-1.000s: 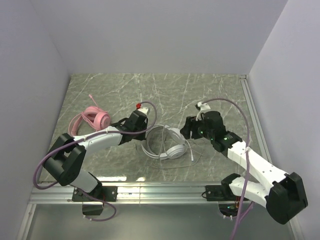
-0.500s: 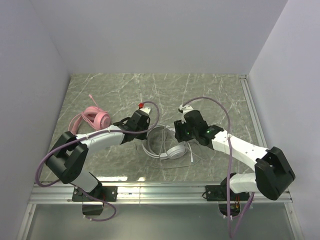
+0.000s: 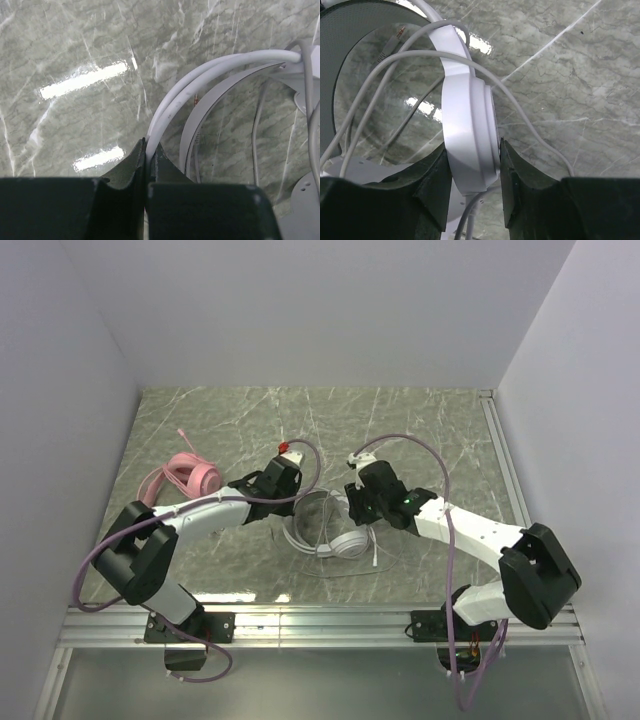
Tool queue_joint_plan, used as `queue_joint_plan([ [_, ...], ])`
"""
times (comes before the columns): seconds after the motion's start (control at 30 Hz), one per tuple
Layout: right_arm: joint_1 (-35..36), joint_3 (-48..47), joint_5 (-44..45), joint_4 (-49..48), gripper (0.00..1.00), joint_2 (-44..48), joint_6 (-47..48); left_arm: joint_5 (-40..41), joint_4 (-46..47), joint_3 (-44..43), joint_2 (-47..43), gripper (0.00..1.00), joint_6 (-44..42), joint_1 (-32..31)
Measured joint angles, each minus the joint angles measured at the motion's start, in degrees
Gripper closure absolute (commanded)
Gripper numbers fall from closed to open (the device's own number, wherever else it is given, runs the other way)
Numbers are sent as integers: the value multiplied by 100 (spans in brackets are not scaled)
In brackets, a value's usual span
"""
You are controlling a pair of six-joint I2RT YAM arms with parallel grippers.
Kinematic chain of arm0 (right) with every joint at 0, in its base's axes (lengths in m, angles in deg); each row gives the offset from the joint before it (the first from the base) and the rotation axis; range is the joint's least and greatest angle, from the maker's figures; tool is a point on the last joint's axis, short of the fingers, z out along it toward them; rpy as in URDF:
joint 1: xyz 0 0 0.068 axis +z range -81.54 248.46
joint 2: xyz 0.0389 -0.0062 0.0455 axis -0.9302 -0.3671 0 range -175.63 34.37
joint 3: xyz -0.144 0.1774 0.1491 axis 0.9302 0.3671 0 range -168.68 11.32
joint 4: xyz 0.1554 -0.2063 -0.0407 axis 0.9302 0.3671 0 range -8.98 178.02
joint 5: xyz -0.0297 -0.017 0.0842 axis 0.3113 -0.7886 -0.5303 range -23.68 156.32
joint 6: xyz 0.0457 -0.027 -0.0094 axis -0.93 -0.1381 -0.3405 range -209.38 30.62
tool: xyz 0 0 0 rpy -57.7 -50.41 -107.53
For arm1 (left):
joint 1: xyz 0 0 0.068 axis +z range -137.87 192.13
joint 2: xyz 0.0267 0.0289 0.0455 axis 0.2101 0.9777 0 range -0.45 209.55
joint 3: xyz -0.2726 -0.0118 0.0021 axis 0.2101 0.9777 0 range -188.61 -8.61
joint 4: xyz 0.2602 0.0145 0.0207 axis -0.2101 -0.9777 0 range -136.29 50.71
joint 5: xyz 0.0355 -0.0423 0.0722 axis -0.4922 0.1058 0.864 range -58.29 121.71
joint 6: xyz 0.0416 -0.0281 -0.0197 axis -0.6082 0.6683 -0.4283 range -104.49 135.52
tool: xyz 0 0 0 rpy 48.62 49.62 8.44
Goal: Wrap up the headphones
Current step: Grab headphones with the left arm
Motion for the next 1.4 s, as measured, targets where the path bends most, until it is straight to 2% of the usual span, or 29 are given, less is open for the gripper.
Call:
queue_joint_plan([
  [0.2, 2, 116, -2, 0, 97, 210, 11, 31, -142, -98, 24, 88, -4, -22],
  [0.37, 2, 129, 15, 81, 97, 420, 20, 68, -208, -195, 116, 76, -4, -55],
  [0.77, 2, 179, 15, 122, 98, 492, 26, 125, -492, -505, 516, 69, -2, -109],
  [0.8, 2, 186, 15, 125, 98, 498, 26, 144, -514, -511, 544, 66, -4, -114],
  [0.83, 2, 195, 15, 127, 98, 503, 26, 168, -535, -511, 562, 56, -4, -116],
  [0.87, 2, 195, 17, 127, 98, 505, 26, 197, -584, -511, 570, 54, -20, -118],
  [1.33, 0, 240, -13, 129, 98, 739, 72, 136, -702, -511, 793, 59, 4, -118],
  [1.4, 0, 262, -13, 127, 98, 769, 72, 118, -745, -535, 909, 66, 7, -118],
])
